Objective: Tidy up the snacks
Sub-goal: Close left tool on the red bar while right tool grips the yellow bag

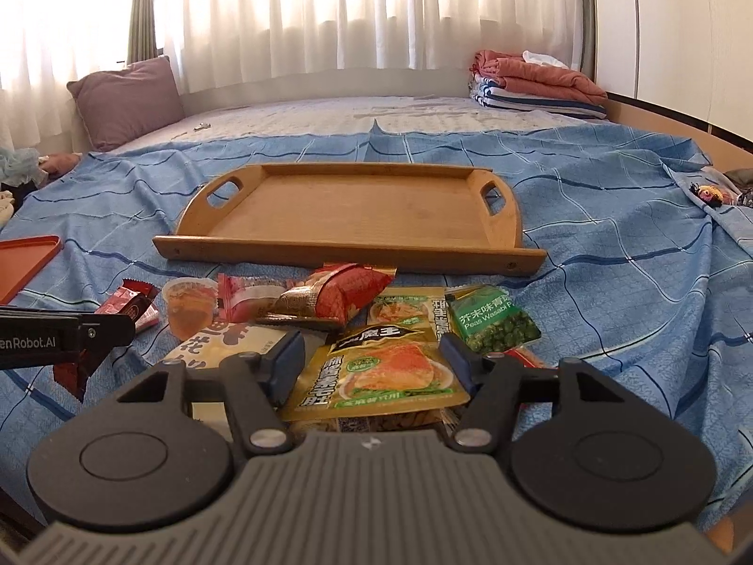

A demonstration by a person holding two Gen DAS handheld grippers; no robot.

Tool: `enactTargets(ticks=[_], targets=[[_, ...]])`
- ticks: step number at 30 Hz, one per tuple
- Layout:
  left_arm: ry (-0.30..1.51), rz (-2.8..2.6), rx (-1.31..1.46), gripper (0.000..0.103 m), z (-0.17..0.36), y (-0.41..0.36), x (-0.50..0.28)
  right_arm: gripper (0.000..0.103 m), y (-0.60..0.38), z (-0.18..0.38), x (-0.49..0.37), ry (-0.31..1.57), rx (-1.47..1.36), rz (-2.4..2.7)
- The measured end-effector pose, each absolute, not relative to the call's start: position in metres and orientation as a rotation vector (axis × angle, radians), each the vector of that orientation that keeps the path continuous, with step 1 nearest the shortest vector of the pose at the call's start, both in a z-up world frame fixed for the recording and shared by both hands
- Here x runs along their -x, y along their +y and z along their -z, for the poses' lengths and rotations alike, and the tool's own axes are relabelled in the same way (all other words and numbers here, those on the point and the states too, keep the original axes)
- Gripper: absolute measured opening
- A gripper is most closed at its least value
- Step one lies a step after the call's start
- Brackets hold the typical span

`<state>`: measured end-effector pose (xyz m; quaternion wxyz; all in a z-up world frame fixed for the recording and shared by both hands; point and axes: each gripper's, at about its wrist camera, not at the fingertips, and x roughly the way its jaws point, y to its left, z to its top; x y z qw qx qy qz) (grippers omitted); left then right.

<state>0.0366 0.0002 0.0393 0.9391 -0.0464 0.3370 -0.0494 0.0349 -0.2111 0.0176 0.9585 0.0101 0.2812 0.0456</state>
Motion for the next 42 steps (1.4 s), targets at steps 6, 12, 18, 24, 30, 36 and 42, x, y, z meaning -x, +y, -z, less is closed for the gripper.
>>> enactTargets(ticks=[6, 12, 18, 24, 30, 36, 42], targets=[[0.672, 0.096, 0.095, 0.024, -0.046, 0.002, -0.037, 0.066, -0.21, -0.015, -0.032, 0.59, -0.003, -0.092], [0.691, 0.093, 0.103, 0.024, -0.041, 0.002, -0.036, 0.079, -0.209, -0.003, -0.035, 0.63, 0.035, -0.062], [0.697, 0.096, 0.107, 0.024, -0.039, 0.0, -0.034, 0.081, -0.21, 0.005, -0.05, 0.646, 0.023, -0.066], [0.702, 0.104, 0.108, 0.024, -0.039, -0.001, -0.035, 0.065, -0.207, 0.006, -0.046, 0.653, 0.005, -0.098], [0.697, 0.103, 0.109, 0.024, -0.04, -0.001, -0.034, 0.031, -0.208, -0.009, -0.035, 0.595, -0.004, -0.088], [0.697, 0.103, 0.115, 0.024, -0.04, 0.001, -0.034, 0.071, -0.22, -0.006, -0.038, 0.646, -0.09, -0.099], [0.714, 0.093, 0.118, 0.024, -0.036, 0.004, -0.036, 0.088, -0.235, 0.006, -0.034, 0.679, -0.104, -0.066]])
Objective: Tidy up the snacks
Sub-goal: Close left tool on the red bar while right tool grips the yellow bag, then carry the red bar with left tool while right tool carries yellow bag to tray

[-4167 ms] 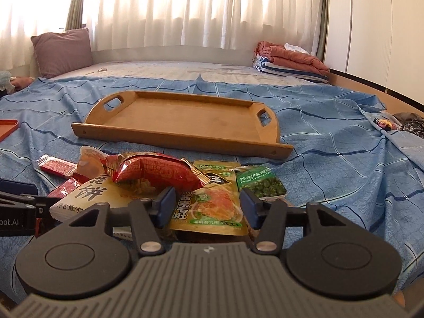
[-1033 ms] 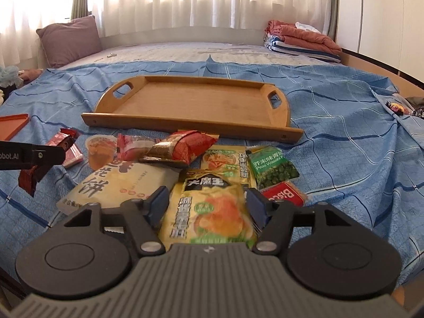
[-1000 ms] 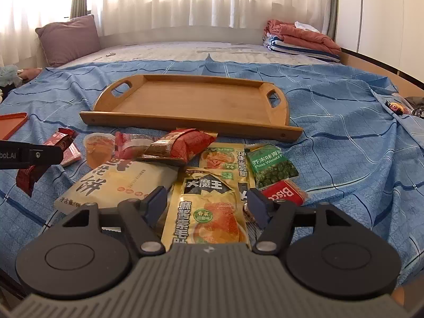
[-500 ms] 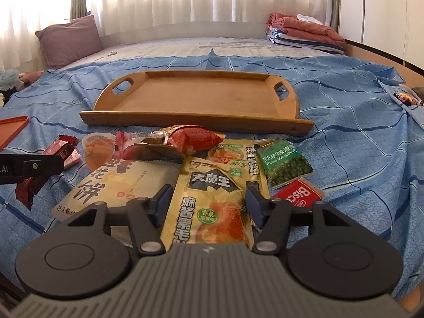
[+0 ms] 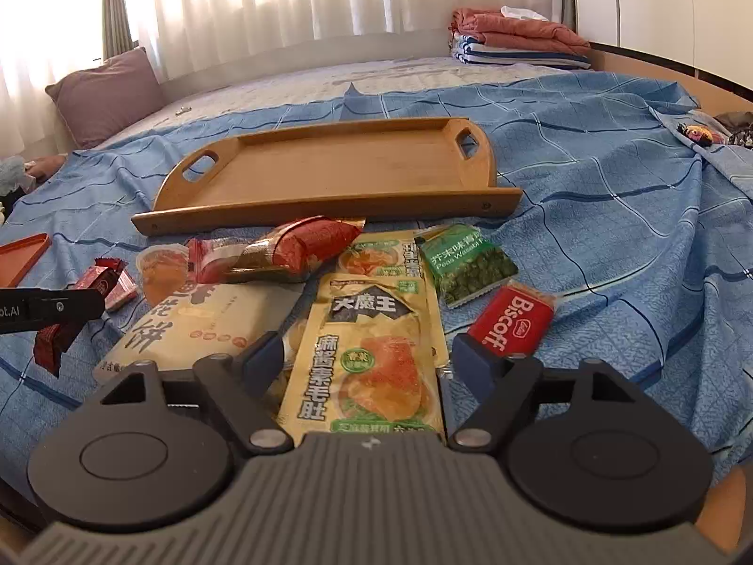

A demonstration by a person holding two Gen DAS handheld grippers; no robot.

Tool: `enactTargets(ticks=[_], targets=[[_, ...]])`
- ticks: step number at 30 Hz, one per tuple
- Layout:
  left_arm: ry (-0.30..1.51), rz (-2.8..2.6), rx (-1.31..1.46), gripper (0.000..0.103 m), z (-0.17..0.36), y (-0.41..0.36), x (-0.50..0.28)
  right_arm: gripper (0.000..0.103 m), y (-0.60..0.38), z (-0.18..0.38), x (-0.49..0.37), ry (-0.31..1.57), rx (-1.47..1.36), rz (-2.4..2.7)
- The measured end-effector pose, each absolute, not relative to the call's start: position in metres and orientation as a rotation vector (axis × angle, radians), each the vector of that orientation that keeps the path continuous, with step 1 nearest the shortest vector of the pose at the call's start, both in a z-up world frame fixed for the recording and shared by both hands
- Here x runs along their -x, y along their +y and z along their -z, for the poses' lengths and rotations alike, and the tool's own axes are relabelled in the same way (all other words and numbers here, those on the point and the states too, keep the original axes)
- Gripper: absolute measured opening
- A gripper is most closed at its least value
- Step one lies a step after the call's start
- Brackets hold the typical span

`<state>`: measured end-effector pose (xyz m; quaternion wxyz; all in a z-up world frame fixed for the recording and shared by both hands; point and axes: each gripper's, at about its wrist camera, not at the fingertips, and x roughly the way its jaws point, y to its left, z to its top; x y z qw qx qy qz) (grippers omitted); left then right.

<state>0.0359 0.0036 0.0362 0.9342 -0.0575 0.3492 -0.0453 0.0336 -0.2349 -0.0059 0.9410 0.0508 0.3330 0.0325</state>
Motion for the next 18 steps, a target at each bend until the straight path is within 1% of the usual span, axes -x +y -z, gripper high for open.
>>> enactTargets(ticks=[3, 4, 5, 6, 8, 18], targets=[[0.718, 0.095, 0.125, 0.024, -0.035, 0.003, -0.037, 0.089, -0.238, 0.008, -0.037, 0.686, -0.131, -0.069], [0.717, 0.096, 0.123, 0.024, -0.035, 0.003, -0.036, 0.085, -0.238, 0.008, -0.039, 0.686, -0.142, -0.073], [0.717, 0.096, 0.12, 0.024, -0.035, 0.002, -0.036, 0.076, -0.237, 0.008, -0.04, 0.685, -0.155, -0.081], [0.717, 0.096, 0.119, 0.024, -0.035, 0.002, -0.036, 0.074, -0.235, 0.007, -0.041, 0.684, -0.16, -0.073], [0.716, 0.099, 0.12, 0.024, -0.036, 0.001, -0.035, 0.066, -0.231, 0.005, -0.04, 0.676, -0.141, -0.065], [0.703, 0.089, 0.124, 0.024, -0.039, 0.003, -0.036, 0.065, -0.227, -0.011, -0.018, 0.619, -0.099, -0.067]])
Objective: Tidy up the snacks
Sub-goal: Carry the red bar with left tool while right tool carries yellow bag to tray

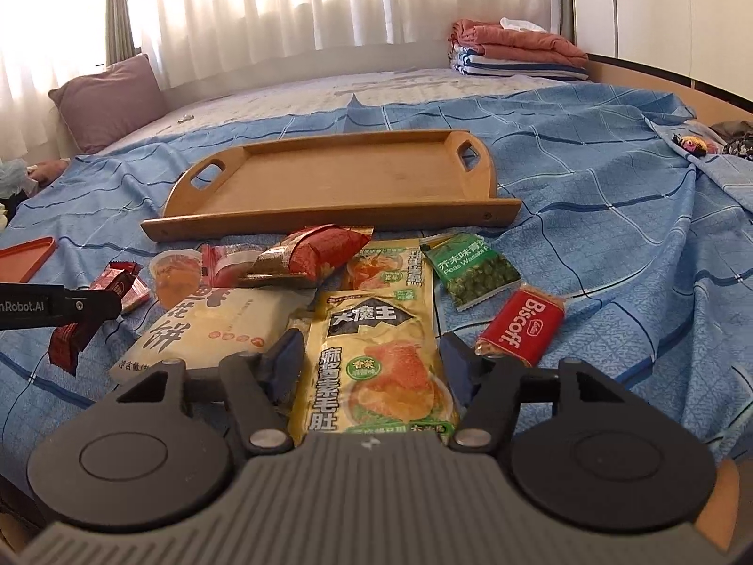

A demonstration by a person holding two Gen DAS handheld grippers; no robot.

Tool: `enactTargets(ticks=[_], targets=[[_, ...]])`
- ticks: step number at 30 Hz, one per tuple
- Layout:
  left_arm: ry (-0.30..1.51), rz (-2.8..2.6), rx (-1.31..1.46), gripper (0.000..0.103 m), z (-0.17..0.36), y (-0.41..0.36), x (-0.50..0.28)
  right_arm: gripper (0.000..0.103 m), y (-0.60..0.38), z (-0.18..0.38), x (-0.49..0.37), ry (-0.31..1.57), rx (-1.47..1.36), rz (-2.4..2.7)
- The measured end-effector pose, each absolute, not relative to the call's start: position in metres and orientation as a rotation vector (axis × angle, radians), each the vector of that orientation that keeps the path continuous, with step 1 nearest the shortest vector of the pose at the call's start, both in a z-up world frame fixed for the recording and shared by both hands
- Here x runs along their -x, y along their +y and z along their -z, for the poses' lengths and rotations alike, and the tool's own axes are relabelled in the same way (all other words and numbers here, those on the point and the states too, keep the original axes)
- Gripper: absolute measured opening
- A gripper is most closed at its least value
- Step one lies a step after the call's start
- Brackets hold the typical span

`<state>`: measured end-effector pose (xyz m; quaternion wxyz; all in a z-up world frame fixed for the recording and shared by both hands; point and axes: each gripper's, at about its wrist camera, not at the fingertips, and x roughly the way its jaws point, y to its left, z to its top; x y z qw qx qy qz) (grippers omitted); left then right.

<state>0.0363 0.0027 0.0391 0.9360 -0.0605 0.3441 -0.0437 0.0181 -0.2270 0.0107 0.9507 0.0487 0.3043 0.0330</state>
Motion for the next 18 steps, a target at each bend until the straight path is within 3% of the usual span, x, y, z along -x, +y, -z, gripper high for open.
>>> enactTargets(ticks=[10, 18], targets=[[0.665, 0.145, 0.104, 0.024, -0.059, -0.003, -0.054, 0.065, -0.234, -0.038, -0.032, 0.546, -0.127, -0.081], [0.686, 0.216, 0.146, 0.024, -0.088, -0.009, -0.119, 0.065, -0.257, -0.071, -0.09, 0.526, -0.19, -0.095]])
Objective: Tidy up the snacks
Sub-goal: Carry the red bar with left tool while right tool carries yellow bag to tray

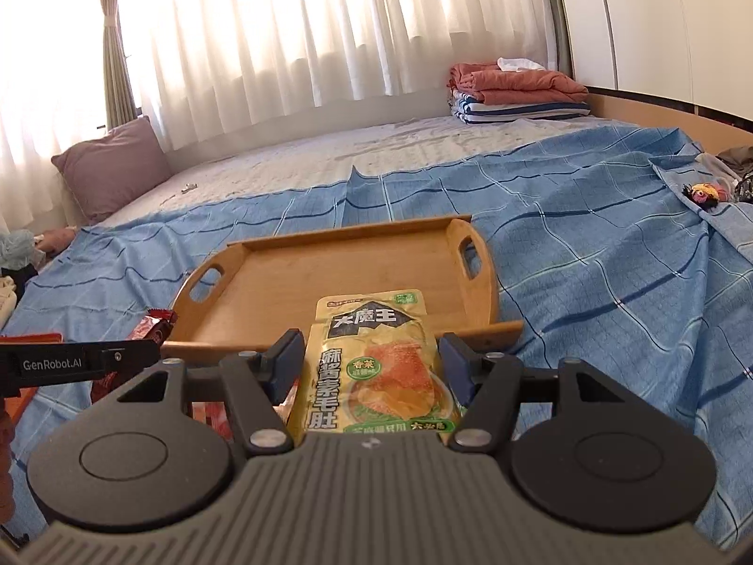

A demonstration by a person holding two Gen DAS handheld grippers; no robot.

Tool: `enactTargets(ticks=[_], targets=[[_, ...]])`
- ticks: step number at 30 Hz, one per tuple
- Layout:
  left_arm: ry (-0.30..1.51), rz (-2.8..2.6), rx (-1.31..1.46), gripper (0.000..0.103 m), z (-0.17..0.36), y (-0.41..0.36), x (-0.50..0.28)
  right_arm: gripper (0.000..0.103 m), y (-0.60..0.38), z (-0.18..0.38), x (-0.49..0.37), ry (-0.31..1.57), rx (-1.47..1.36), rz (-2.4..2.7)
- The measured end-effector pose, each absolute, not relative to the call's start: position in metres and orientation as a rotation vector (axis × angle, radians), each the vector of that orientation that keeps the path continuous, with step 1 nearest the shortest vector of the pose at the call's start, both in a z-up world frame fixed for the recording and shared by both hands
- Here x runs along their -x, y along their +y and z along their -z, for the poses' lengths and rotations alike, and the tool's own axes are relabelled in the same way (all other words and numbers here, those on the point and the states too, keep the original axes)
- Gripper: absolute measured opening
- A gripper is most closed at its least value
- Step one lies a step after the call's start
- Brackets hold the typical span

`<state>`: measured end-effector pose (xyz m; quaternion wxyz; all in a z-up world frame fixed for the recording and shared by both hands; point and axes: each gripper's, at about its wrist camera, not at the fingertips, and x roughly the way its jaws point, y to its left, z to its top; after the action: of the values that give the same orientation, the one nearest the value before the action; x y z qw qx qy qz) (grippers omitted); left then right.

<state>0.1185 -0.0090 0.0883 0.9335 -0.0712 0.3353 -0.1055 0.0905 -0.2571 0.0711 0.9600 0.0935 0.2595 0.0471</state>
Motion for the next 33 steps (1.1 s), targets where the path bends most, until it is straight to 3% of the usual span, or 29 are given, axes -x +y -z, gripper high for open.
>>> enactTargets(ticks=[8, 15, 33], targets=[[0.755, 0.225, 0.227, 0.024, -0.098, -0.008, -0.208, 0.065, -0.271, -0.083, -0.169, 0.604, -0.216, -0.116], [0.841, 0.178, 0.282, 0.024, -0.073, -0.022, -0.275, 0.065, -0.273, -0.061, -0.23, 0.669, -0.255, -0.137], [0.902, 0.12, 0.223, 0.024, -0.015, -0.058, -0.318, 0.065, -0.265, 0.003, -0.262, 0.716, -0.19, -0.067]])
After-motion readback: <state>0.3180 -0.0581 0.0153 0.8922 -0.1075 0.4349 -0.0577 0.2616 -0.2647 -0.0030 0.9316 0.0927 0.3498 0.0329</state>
